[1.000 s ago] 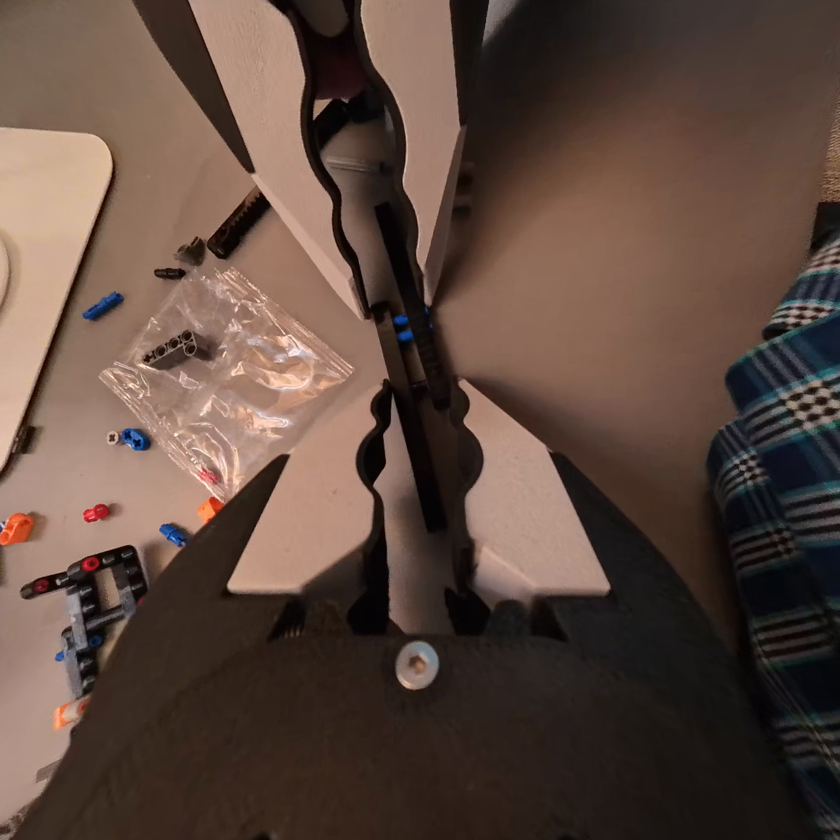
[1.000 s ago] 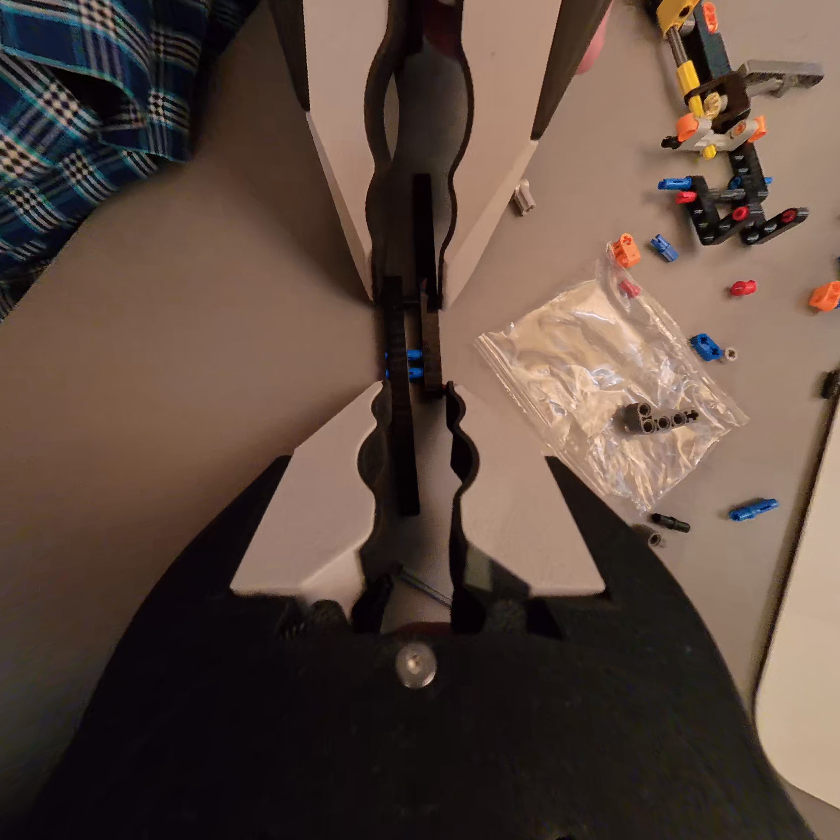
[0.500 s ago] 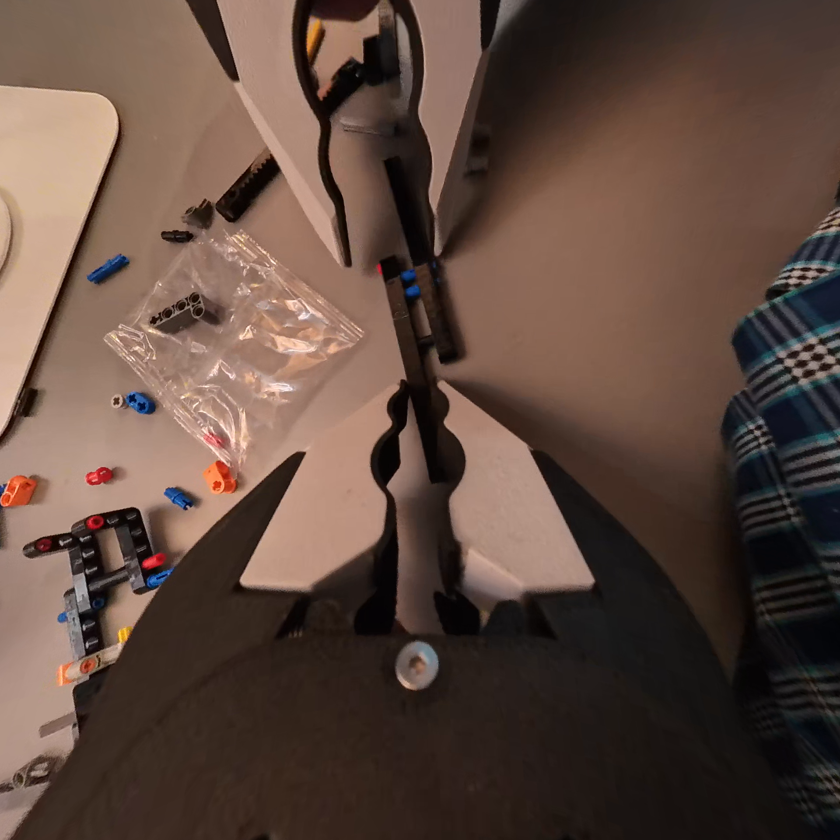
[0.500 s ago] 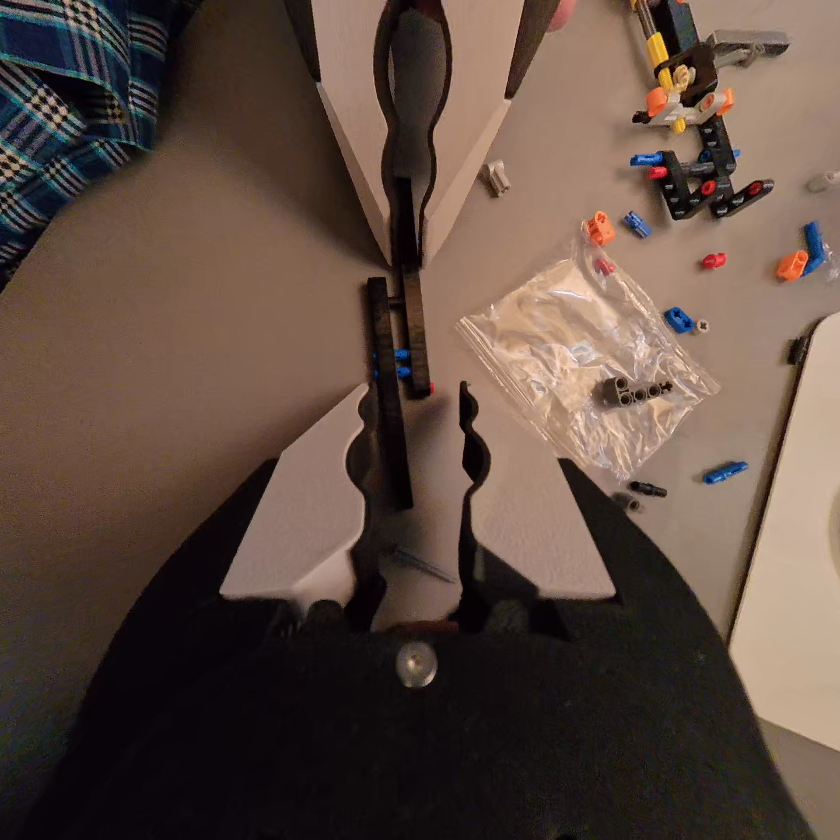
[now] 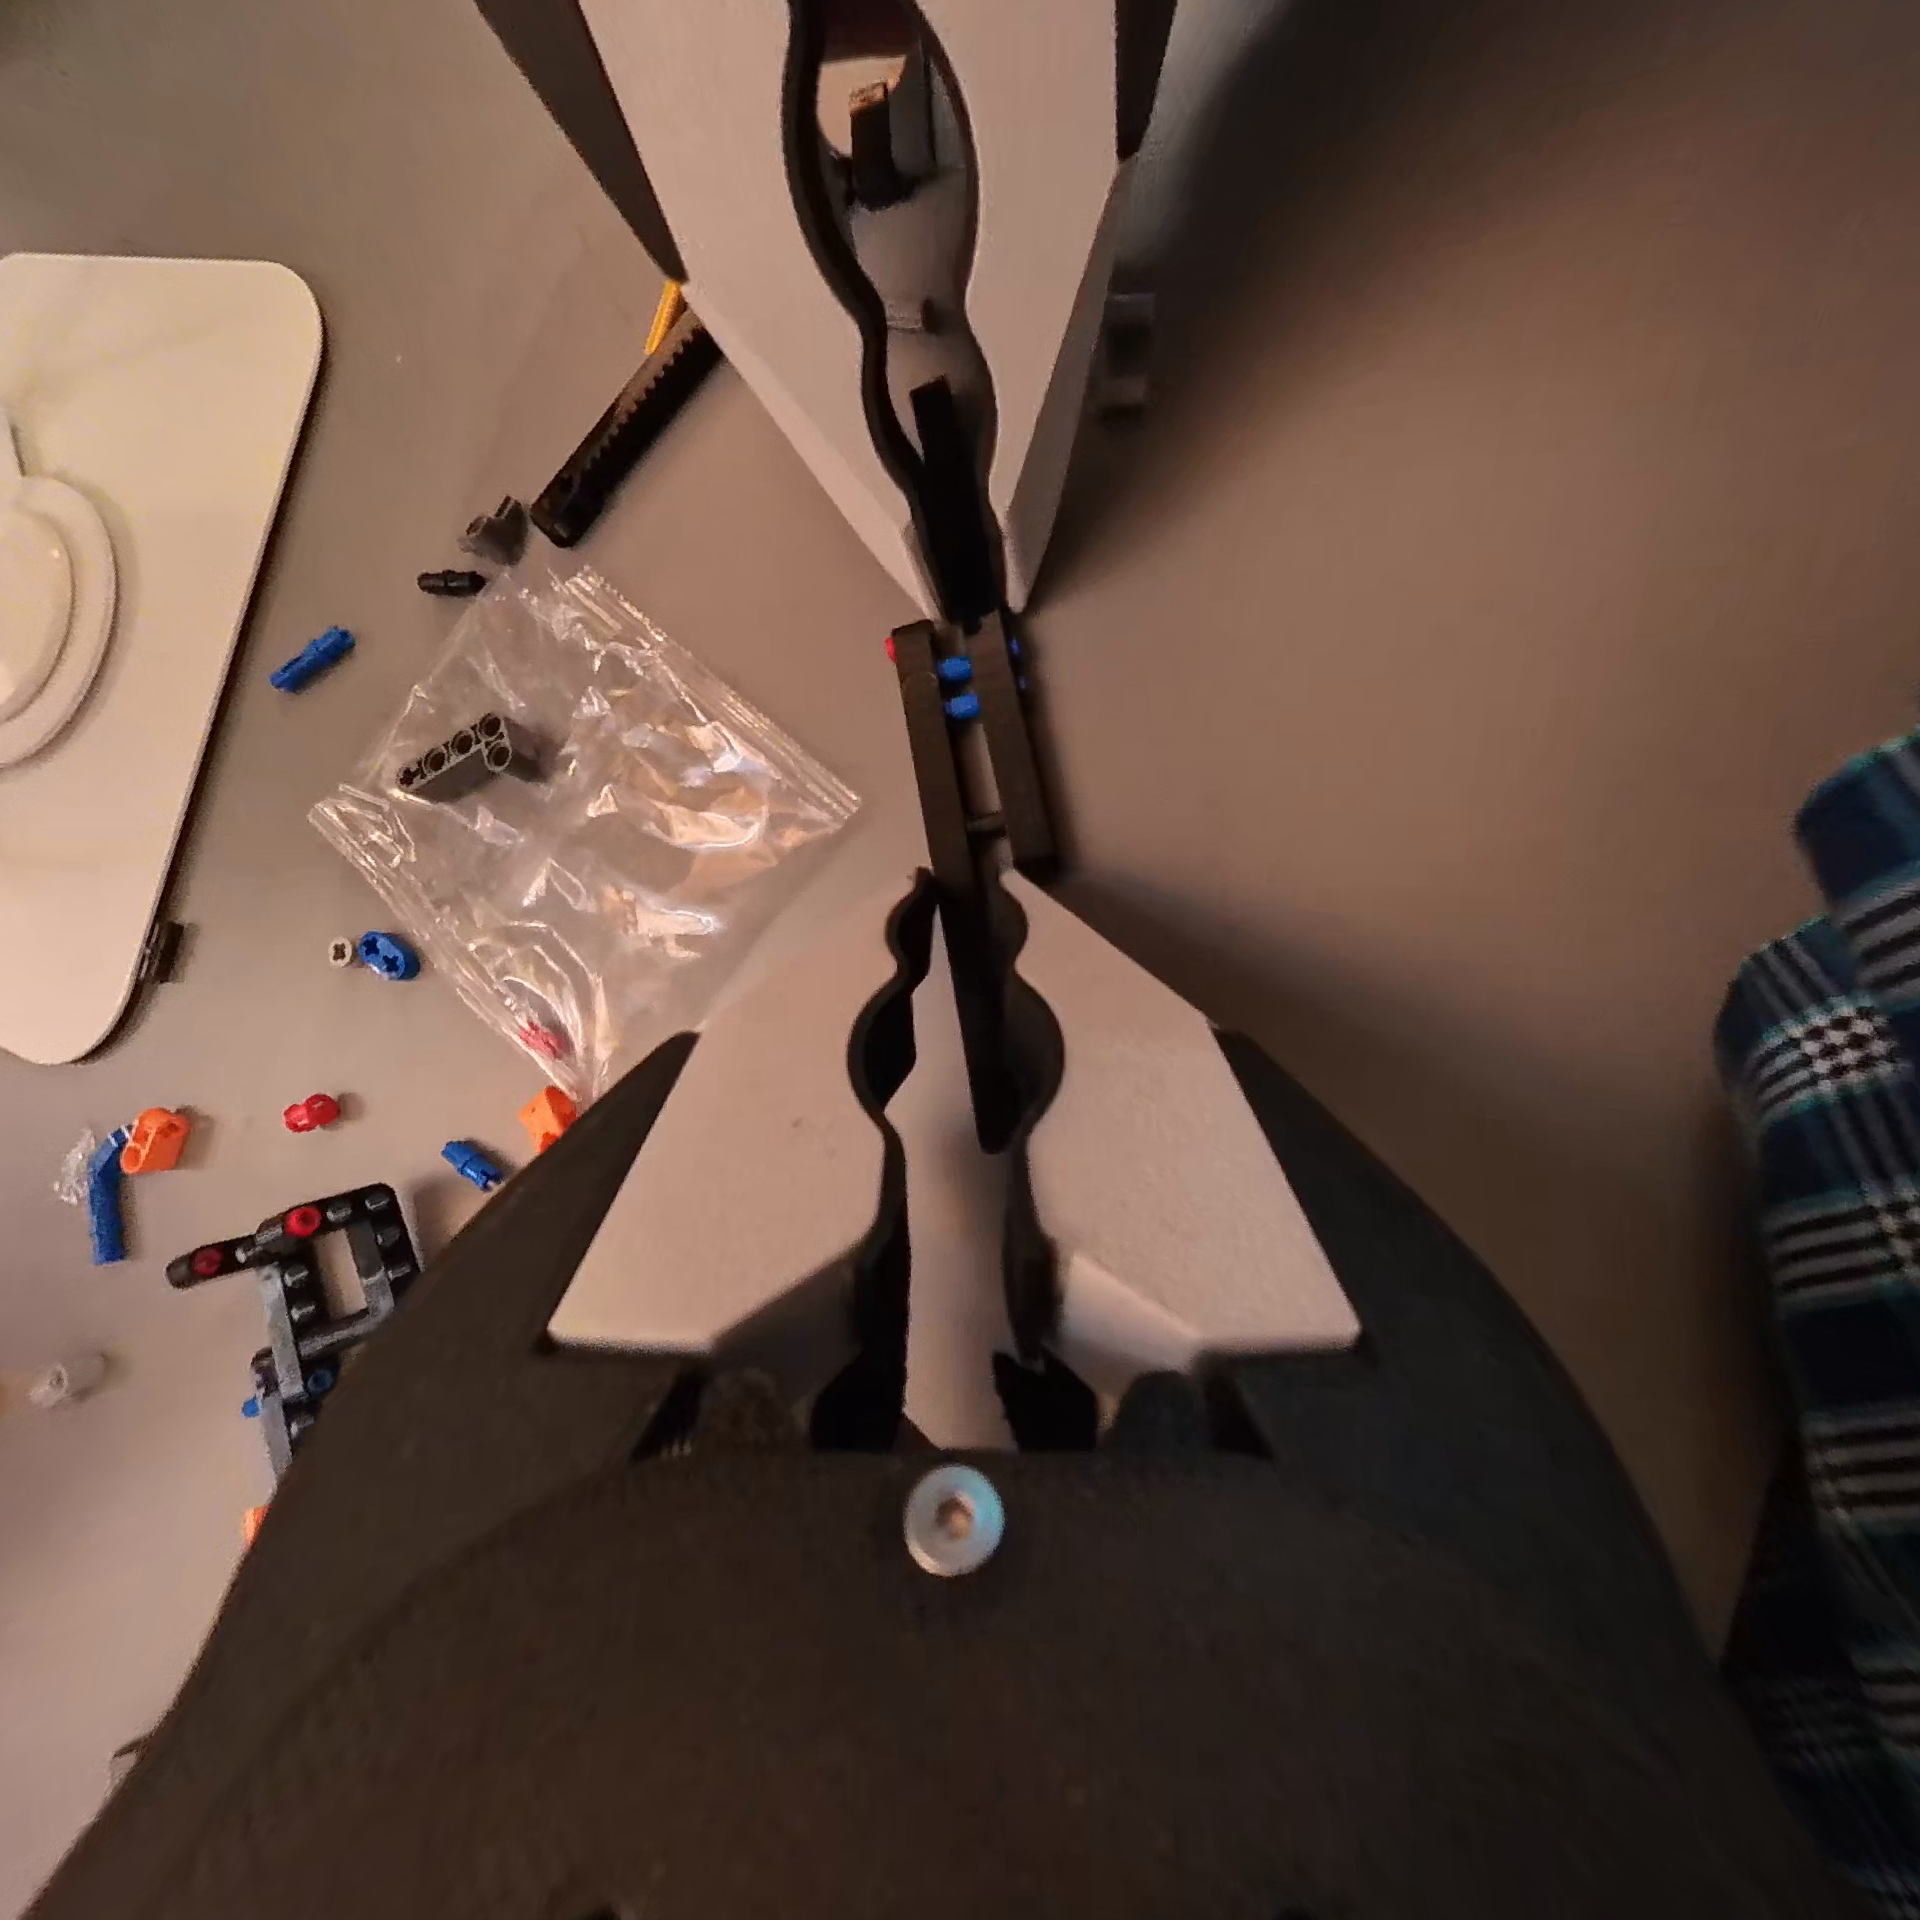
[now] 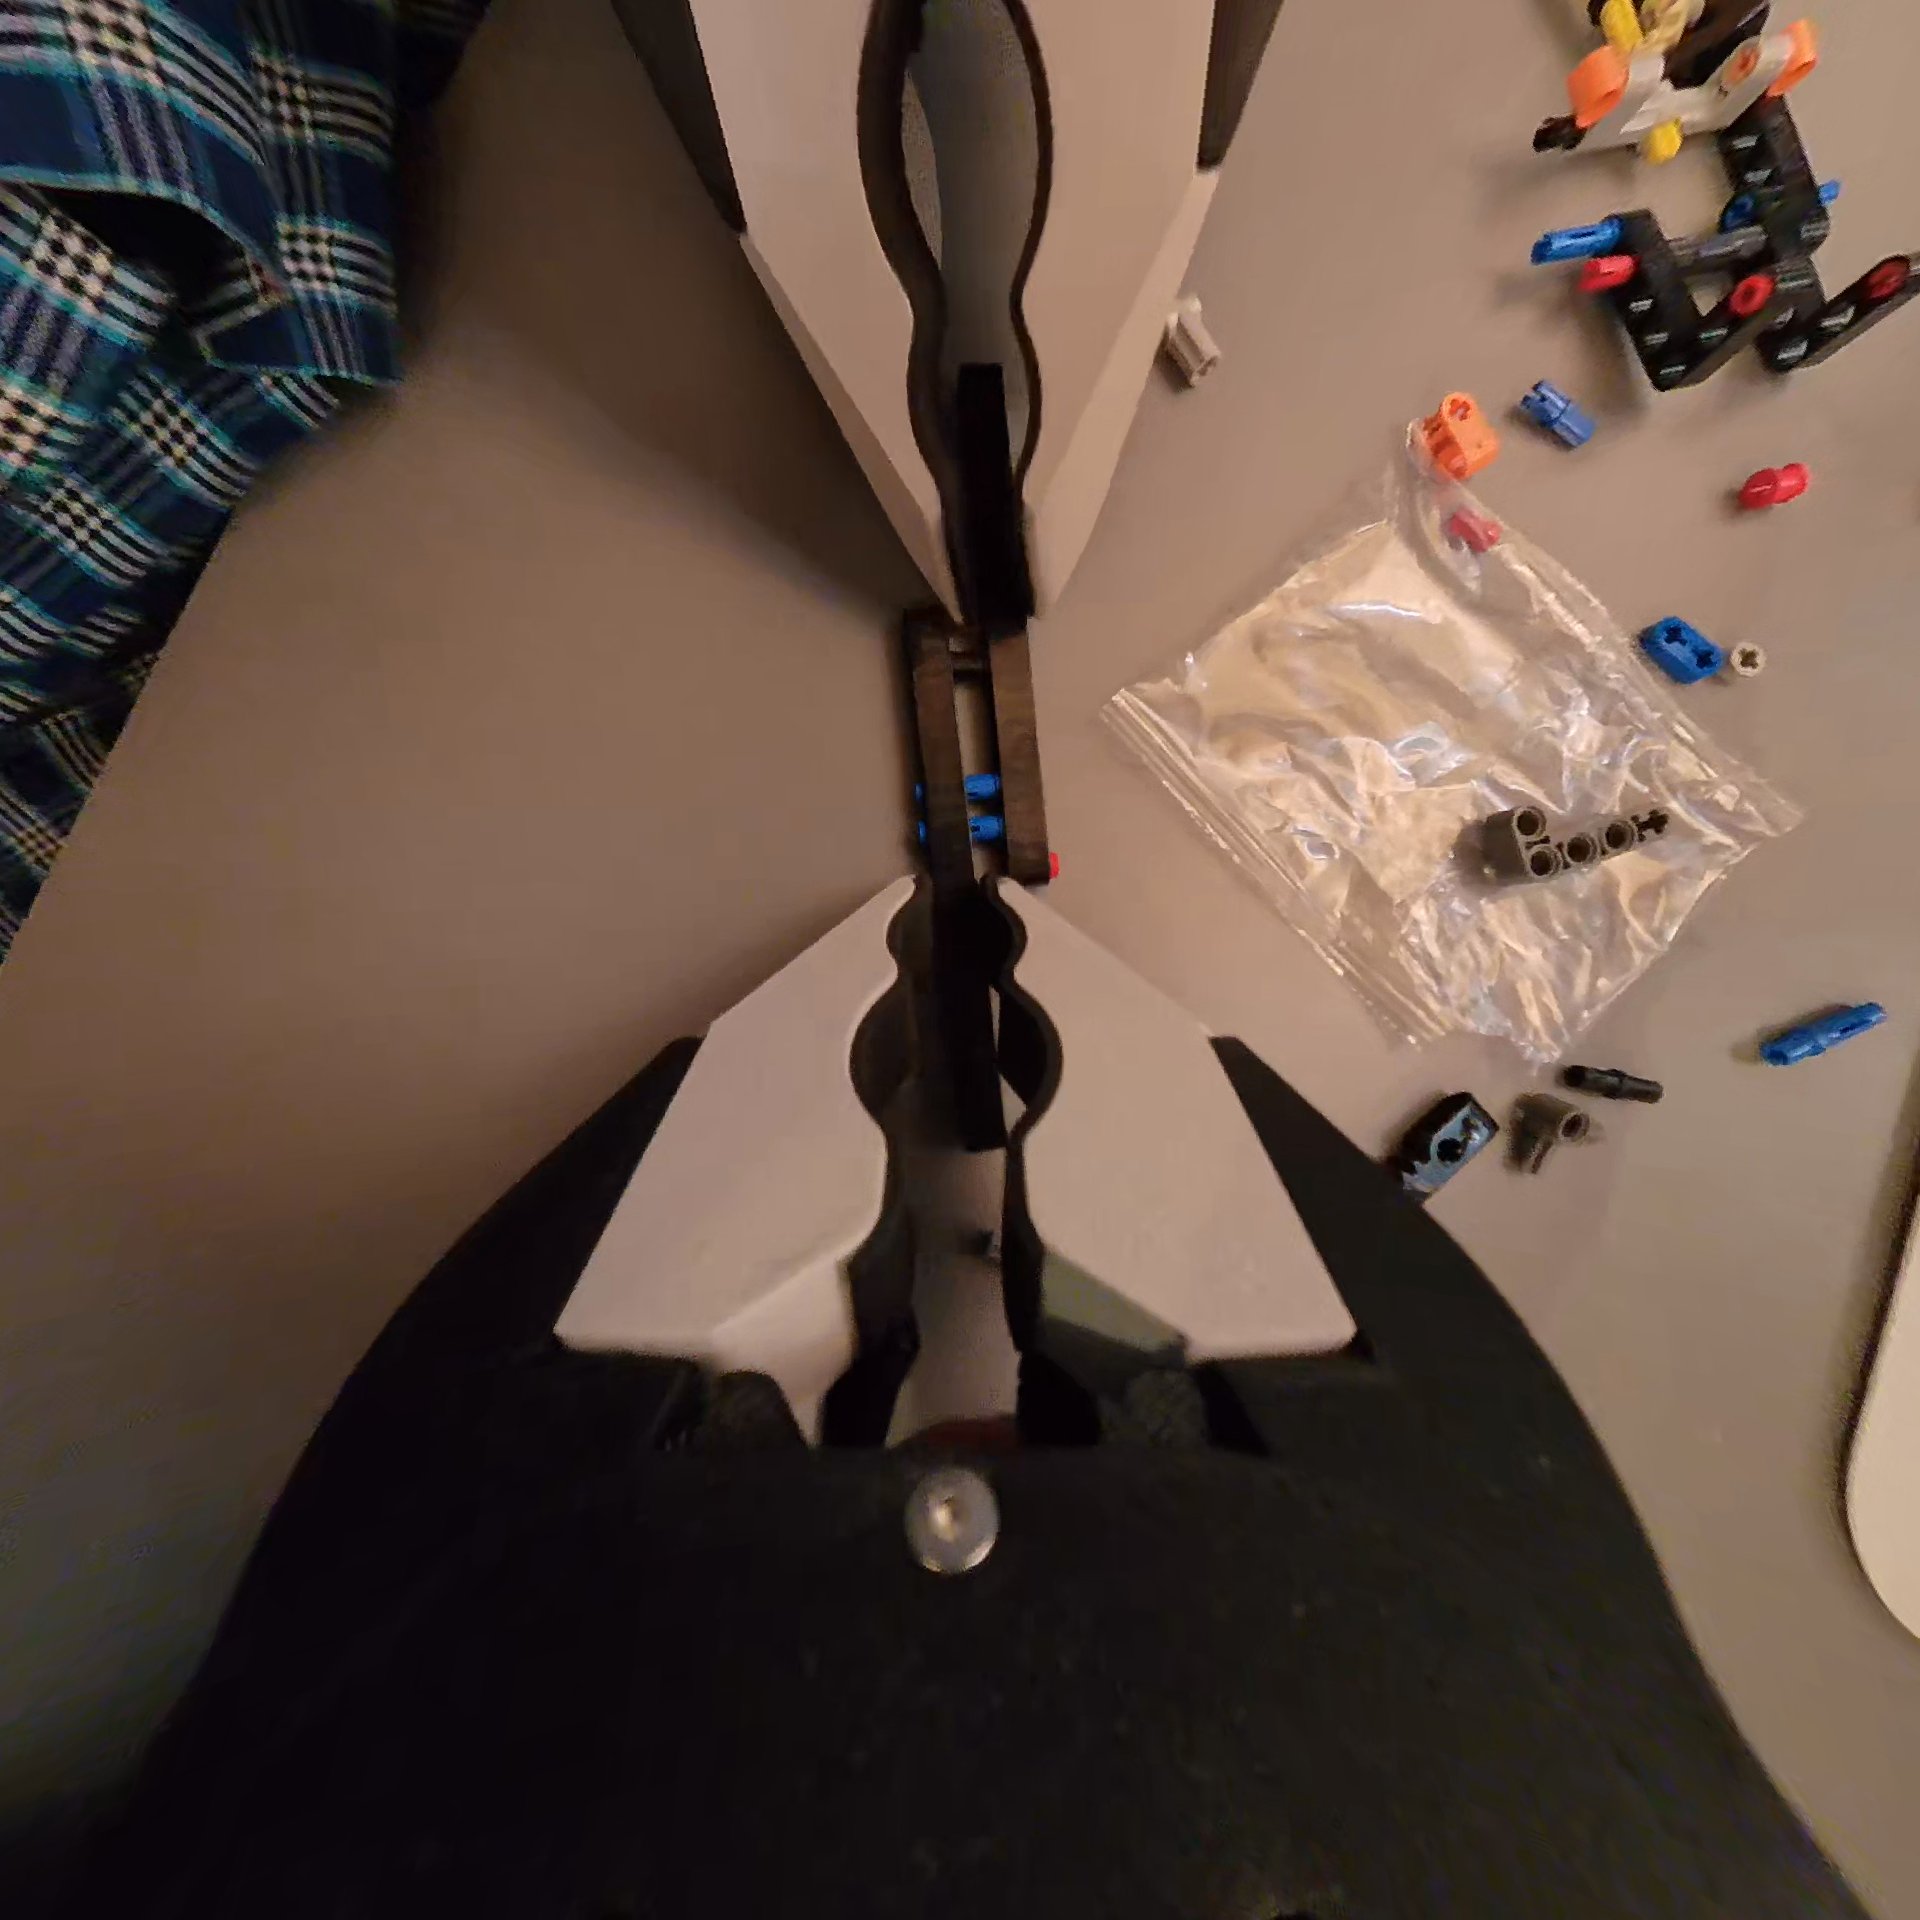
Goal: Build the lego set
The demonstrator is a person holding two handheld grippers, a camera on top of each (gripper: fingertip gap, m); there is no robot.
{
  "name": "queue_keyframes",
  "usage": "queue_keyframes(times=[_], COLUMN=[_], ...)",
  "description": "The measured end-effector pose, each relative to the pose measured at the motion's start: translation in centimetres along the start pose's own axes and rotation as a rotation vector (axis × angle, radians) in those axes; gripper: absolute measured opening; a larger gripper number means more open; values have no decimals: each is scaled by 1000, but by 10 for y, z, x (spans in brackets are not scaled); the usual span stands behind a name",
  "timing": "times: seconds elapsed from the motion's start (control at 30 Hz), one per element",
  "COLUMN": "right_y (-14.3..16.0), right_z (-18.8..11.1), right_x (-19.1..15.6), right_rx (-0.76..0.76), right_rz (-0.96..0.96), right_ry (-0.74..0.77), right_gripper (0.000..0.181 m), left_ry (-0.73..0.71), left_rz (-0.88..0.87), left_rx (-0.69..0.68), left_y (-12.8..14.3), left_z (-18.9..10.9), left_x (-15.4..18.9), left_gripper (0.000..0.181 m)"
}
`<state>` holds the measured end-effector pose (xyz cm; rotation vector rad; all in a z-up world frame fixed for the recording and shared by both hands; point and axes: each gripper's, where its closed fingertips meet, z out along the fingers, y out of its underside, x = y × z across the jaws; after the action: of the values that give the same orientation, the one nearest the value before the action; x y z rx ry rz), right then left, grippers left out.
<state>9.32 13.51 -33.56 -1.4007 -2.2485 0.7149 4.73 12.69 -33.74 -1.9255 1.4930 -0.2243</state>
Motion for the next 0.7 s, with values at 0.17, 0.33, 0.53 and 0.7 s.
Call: queue_keyframes(times=[0.17,0.33,0.53,0.7], right_y=[-1,-3,-3,-3], right_z=[2,3,4,4], right_x=[-2,-2,-3,-4], right_rx=[-4,-1,3,20], right_rz=[-5,85,185,148], right_ry=[7,31,65,79], right_gripper=[6,5,5,10], left_ry=[-19,-51,-74,-75], left_rz=[-14,-71,-109,-92], left_rx=[-3,4,2,-1], left_y=[1,3,3,2], left_z=[2,2,3,3], left_x=[-4,-6,-9,-9], left_gripper=[6,6,6,6])
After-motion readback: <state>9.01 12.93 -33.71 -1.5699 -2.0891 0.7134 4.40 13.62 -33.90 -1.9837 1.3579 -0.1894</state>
